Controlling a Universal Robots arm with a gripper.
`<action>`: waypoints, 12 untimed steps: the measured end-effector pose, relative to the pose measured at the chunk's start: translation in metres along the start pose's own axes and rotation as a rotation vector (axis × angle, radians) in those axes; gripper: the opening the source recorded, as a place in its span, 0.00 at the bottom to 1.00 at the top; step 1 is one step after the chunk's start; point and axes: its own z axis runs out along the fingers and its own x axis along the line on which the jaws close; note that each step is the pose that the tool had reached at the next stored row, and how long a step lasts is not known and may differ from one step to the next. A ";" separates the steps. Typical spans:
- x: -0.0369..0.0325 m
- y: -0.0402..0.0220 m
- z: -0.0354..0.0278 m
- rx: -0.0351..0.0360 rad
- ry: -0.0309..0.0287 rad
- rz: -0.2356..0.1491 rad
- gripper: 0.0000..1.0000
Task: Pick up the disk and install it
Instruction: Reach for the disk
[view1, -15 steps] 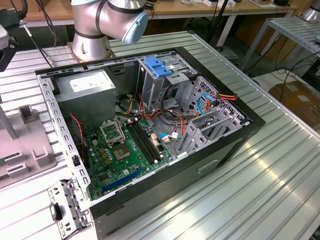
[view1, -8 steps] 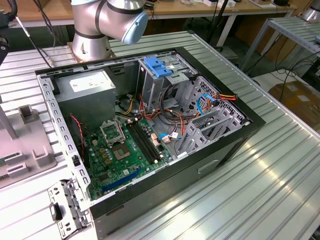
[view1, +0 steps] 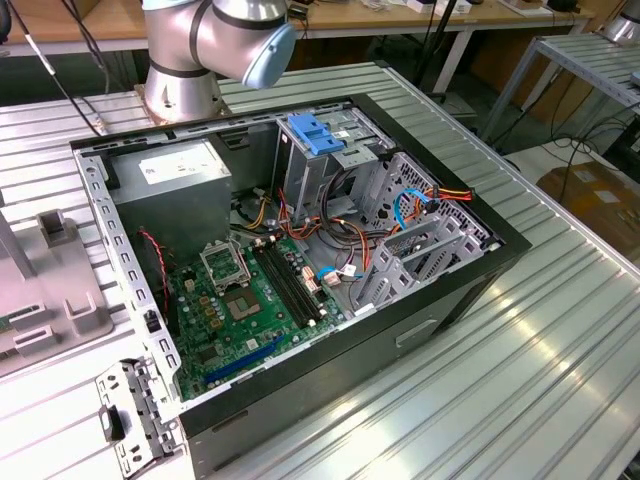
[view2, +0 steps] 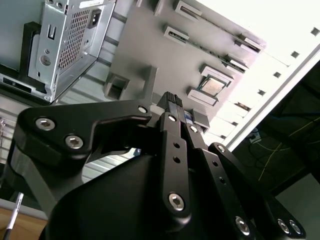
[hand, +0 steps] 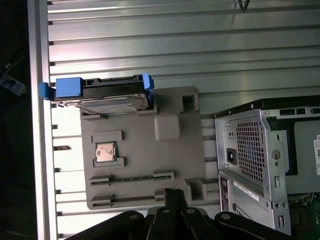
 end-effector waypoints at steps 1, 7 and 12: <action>0.0015 0.0001 0.0002 0.0000 0.0000 0.000 0.11; 0.0096 -0.0001 0.0008 0.0000 0.0000 0.000 0.11; 0.0186 -0.0005 0.0012 0.0000 0.0000 0.000 0.11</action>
